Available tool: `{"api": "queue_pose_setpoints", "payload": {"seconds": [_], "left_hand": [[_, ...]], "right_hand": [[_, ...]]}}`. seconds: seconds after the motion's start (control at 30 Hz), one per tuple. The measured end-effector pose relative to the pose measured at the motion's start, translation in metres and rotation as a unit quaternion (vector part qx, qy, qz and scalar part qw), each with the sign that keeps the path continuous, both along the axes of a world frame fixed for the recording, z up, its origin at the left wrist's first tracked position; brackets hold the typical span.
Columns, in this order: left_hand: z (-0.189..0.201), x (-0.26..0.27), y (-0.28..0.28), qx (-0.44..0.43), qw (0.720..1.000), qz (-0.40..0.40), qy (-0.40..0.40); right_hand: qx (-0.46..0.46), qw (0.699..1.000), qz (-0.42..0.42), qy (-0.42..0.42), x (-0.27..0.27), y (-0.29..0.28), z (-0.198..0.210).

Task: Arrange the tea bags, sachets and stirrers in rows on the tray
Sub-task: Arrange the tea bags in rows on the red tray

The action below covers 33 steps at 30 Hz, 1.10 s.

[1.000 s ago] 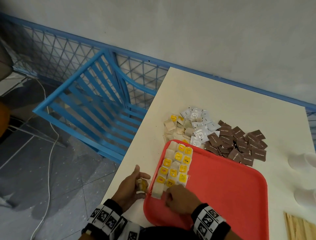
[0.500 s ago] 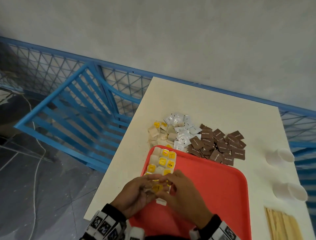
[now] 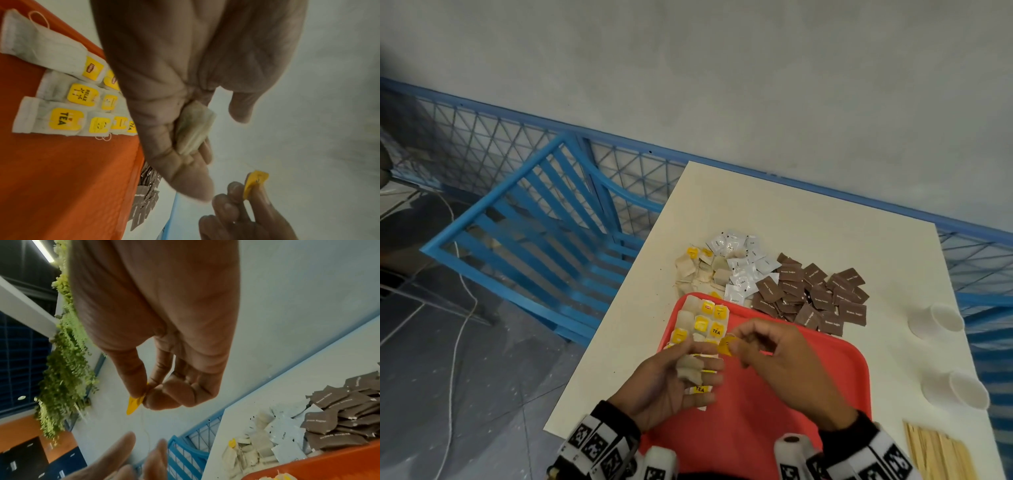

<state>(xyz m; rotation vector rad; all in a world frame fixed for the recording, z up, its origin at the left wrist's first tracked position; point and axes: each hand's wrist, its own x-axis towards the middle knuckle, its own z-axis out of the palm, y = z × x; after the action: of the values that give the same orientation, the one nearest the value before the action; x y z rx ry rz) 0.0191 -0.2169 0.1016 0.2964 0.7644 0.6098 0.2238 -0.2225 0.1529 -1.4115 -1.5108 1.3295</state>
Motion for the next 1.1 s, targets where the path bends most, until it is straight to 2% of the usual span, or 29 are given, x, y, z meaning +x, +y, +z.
{"api": "queue_pose_setpoints", "payload": {"seconds": [0.2, 0.4, 0.53, 0.63, 0.77, 0.97, 1.1], "left_hand": [[-0.003, -0.008, -0.003, 0.061, 0.997, -0.043, -0.021], [0.006, 0.001, -0.008, 0.143, 0.983, -0.106, 0.046], [0.016, 0.011, -0.002, 0.261, 0.952, -0.135, 0.086], [0.029, 0.021, 0.005, 0.320, 0.934, -0.137, 0.085], [0.040, 0.031, 0.013, 0.422, 0.880, -0.135, 0.170], [0.045, 0.041, 0.017, 0.427, 0.876, -0.144, 0.169], [0.040, 0.045, 0.015, 0.402, 0.890, -0.148, 0.155]], "right_hand": [[-0.008, 0.998, -0.034, 0.055, 0.001, 0.001, 0.014], [0.038, 0.991, -0.032, 0.124, -0.003, 0.001, 0.064], [0.041, 0.988, -0.037, 0.144, 0.006, 0.006, 0.090], [0.045, 0.992, -0.033, 0.110, 0.011, 0.009, 0.097], [0.070, 0.992, -0.059, 0.082, 0.015, 0.009, 0.104], [0.082, 0.991, -0.078, 0.069, 0.021, 0.010, 0.105], [0.074, 0.982, -0.148, 0.088, 0.031, 0.013, 0.100]]}}
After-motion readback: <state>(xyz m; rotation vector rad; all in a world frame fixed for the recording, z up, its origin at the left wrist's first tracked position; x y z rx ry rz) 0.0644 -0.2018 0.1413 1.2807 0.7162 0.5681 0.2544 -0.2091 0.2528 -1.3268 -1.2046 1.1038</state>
